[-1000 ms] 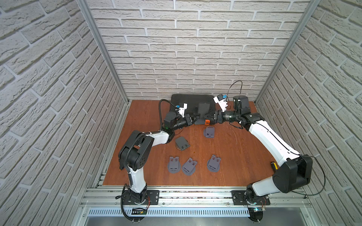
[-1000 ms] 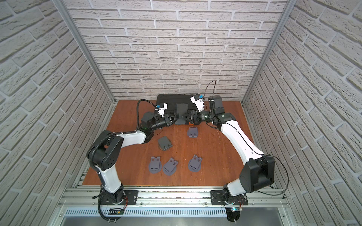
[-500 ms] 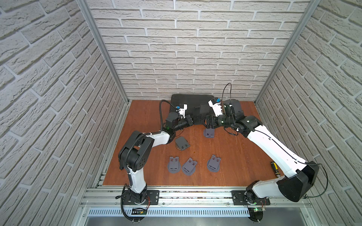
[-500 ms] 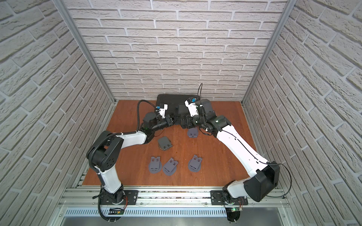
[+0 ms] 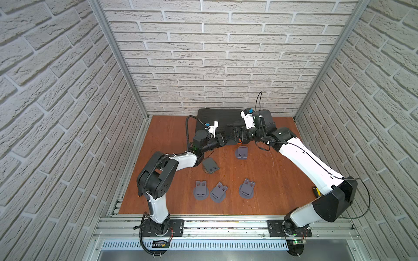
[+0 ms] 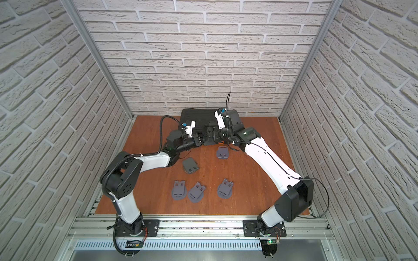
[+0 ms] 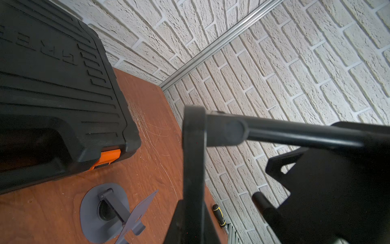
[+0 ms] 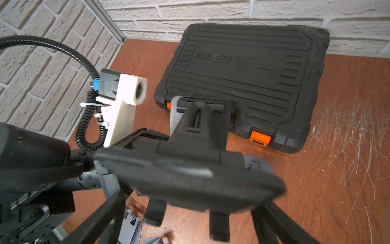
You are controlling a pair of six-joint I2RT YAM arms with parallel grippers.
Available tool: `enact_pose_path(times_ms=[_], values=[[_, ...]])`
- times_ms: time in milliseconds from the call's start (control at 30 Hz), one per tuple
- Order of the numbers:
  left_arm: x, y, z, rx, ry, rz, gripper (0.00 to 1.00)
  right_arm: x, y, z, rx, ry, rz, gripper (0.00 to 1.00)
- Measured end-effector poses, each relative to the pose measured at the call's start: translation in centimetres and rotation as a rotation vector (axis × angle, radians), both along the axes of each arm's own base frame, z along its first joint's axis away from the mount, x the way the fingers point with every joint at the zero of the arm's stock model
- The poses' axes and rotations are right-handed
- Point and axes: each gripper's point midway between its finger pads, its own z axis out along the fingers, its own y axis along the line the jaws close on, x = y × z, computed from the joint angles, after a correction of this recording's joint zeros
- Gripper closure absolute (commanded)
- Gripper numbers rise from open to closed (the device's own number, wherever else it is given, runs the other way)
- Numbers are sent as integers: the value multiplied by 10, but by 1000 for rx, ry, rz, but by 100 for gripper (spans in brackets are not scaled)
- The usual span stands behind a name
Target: Open the phone stand
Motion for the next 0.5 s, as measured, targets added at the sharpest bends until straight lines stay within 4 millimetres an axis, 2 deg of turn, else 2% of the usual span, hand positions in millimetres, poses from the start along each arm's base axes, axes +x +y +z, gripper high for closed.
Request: enact_pose_path(times_ms=[167, 333, 500], values=[[-3, -3, 0, 0, 0, -7, 100, 3, 0, -5, 3, 15, -19, 12], [-3, -3, -1, 1, 1, -8, 100, 8, 0, 5, 18, -14, -36, 17], [-3, -3, -2, 2, 3, -8, 100, 12, 0, 11, 30, -31, -54, 28]])
